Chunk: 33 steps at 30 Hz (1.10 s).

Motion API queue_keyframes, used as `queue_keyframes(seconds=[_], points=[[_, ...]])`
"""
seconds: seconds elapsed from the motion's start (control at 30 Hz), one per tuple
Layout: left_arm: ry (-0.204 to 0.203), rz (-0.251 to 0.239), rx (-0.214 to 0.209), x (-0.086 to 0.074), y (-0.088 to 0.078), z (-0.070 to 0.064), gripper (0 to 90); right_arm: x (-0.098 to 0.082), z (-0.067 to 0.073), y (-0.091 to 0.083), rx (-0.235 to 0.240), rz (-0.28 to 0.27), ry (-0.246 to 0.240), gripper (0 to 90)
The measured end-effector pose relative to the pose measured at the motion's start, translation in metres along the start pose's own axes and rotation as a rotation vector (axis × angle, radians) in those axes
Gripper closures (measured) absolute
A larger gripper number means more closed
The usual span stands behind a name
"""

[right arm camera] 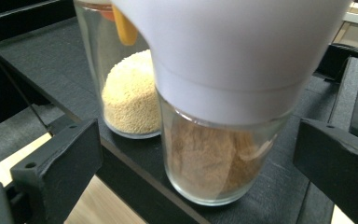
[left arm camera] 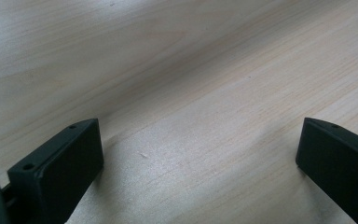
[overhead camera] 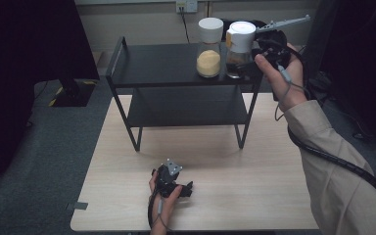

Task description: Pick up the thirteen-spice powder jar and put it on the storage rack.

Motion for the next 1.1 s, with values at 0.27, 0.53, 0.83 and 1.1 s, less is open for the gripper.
queue_keyframes(seconds=[0.27, 0.53, 0.83, 1.1], points=[[0.0, 0.0, 0.0, 0.0, 0.0, 0.0, 0.0, -0.008, 0.004, -0.008, 0.029, -0.017, -0.009, 0.9], [0.0, 0.0, 0.0, 0.0, 0.0, 0.0, 0.0, -0.018, 0.005, -0.011, 0.051, -0.02, -0.005, 0.7], [0.0, 0.0, 0.0, 0.0, 0.0, 0.0, 0.0, -0.034, 0.005, -0.013, 0.087, -0.013, -0.008, 0.9], [0.0, 0.0, 0.0, 0.0, 0.0, 0.0, 0.0, -0.052, 0.004, -0.012, 0.125, -0.006, -0.014, 0.6]])
Point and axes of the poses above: each handheld gripper's, and its own axes: y roughly forward along the jaws, x roughly out of its top, z roughly to its left, the point moved 5 cm from there along y, roughly forward along the jaws, and after that the axes turned 11 degrees about y, right-handed, at the moved point
